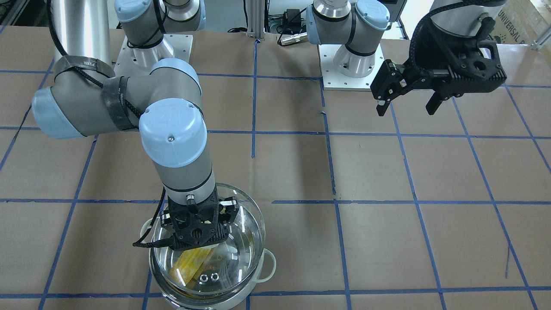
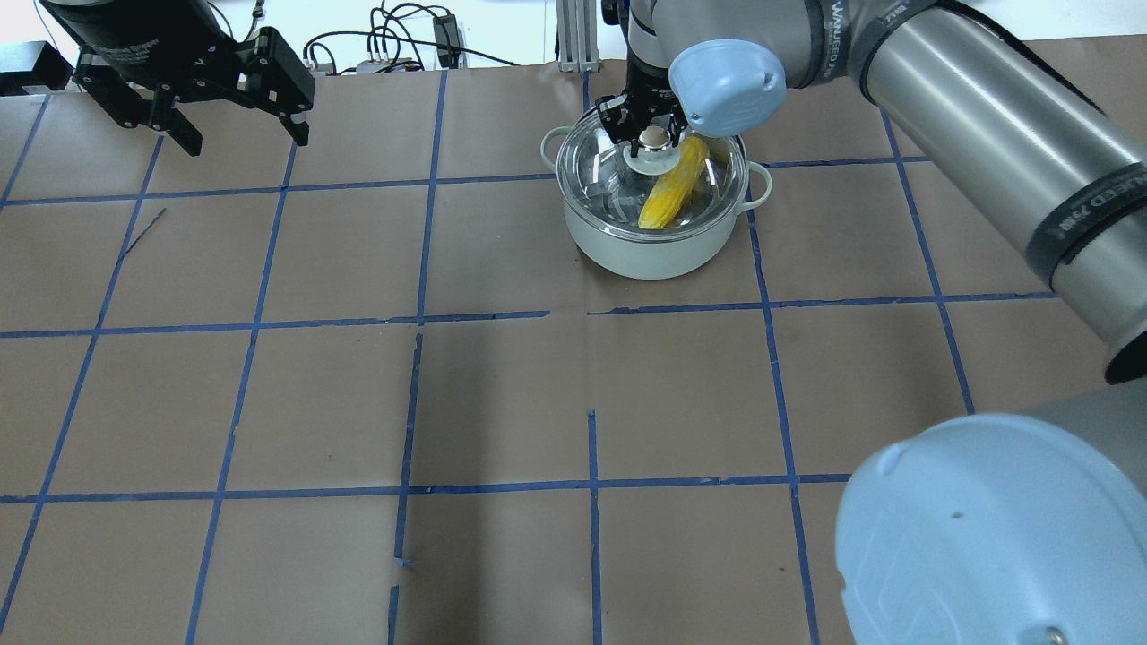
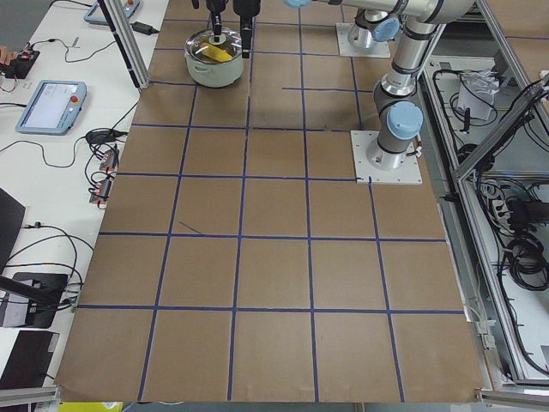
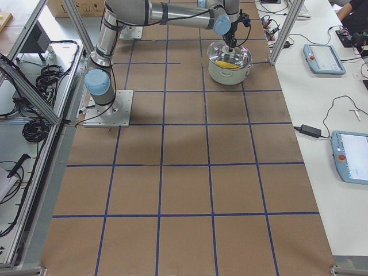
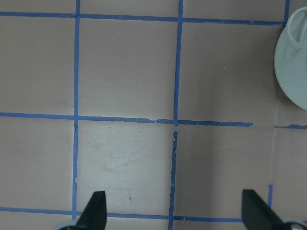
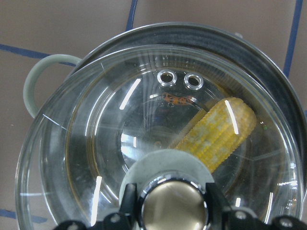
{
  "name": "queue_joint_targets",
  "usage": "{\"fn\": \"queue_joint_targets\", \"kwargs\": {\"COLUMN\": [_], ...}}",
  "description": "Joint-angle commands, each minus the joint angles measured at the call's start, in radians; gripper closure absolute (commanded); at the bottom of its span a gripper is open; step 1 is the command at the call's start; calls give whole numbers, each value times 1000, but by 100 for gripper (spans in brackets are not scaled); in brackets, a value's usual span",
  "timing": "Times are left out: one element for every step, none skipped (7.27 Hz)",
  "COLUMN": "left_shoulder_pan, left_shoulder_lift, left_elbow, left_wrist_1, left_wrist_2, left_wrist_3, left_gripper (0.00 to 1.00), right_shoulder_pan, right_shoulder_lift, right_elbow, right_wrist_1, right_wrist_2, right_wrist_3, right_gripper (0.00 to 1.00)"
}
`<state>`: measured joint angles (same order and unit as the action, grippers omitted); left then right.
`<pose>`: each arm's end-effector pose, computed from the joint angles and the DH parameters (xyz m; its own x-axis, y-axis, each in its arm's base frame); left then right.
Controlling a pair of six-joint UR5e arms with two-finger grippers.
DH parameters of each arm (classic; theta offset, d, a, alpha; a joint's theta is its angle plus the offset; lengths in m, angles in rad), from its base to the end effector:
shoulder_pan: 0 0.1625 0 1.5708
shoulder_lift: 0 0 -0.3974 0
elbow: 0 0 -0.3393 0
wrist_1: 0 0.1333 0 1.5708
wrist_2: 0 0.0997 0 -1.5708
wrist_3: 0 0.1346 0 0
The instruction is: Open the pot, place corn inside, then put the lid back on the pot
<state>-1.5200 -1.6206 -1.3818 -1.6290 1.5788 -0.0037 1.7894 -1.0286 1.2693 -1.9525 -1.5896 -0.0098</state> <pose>-0.1084 -0.4722 0.4804 -0.9985 -0.0551 -0.0077 -0.0543 0.9952 -0.0809 0.2691 -0.6083 0.3028 -0.9745 -0.2237 0.0200 -0.2243 0.9644 -0.1403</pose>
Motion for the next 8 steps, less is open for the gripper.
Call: {"fn": "queue_joint_targets", "kwargs": {"left_shoulder_pan": [0,0,0,0,0,0,0,0], "left_shoulder_lift": [-1,-2,-2,-4,-4,-2,5,8], "left_elbow": [0,0,0,0,-2,-5,-19,-25], "left_wrist_1": [0,0,0,0,0,0,1,8], "left_wrist_2": [1,1,1,3,3,4,3,3], "left_wrist_3": [1,1,1,1,1,1,-1,-1], "left_gripper": [0,0,0,0,0,0,0,0], "right_shoulder_pan": [-2,-5,-7,-7,-7,-7,-7,-7], "right_shoulder_lift": [1,-1,-4,-7,-11,-18,-22,-19], "right_elbow": [-1,-1,-1,-1,-2,-2,-8,-36], "right_wrist_1": [-6,-9,-9,-9,-9,-8,-9,-6], "right_wrist_2": [-3,-3,-4,-4,-6,-6,-7,-9], "right_wrist_3": [-2,-2,-4,-2,-1,-1,-1,-1], "right_gripper": [54,53,54,54,54,54,54,54]}}
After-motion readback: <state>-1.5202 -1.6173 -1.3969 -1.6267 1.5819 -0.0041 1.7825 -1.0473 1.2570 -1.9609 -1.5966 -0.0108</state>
